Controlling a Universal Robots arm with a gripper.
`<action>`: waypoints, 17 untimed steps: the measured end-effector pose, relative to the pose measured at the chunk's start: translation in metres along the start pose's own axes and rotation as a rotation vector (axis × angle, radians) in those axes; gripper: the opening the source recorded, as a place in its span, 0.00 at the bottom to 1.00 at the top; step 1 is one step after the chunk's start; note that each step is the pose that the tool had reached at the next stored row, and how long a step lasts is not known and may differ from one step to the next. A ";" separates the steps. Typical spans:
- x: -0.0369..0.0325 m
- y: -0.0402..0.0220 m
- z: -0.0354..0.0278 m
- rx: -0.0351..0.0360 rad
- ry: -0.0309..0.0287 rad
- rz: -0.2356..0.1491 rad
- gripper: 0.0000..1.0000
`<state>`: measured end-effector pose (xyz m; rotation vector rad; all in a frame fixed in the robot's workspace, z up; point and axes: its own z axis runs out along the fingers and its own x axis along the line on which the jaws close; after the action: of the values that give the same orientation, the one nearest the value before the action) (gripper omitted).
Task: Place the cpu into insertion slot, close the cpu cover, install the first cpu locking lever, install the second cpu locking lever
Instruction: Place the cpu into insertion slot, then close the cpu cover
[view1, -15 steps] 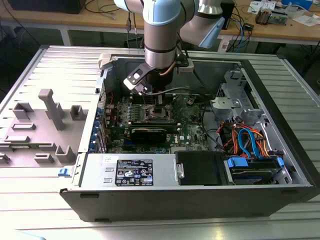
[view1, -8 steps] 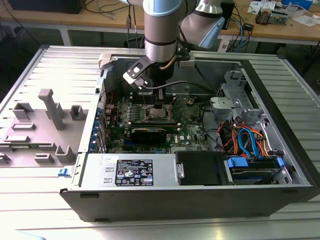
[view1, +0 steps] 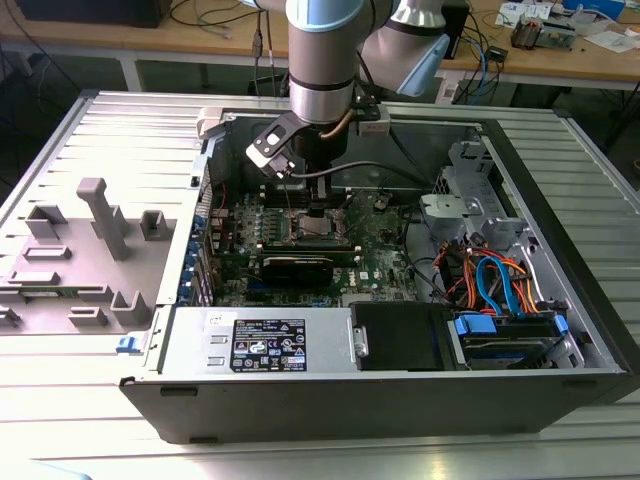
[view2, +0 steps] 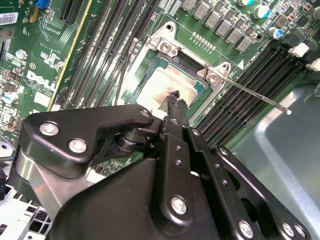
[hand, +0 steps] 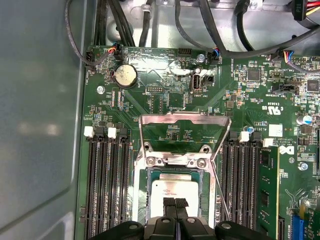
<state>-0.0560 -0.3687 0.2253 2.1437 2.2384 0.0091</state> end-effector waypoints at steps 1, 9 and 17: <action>0.0000 0.0000 0.0000 0.0000 -0.0001 0.000 0.11; 0.0000 0.0000 0.0000 0.0002 -0.0041 0.000 0.11; -0.0001 0.0002 -0.0052 0.0049 -0.0040 0.000 0.11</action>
<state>-0.0560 -0.3686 0.2305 2.1440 2.2388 -0.0006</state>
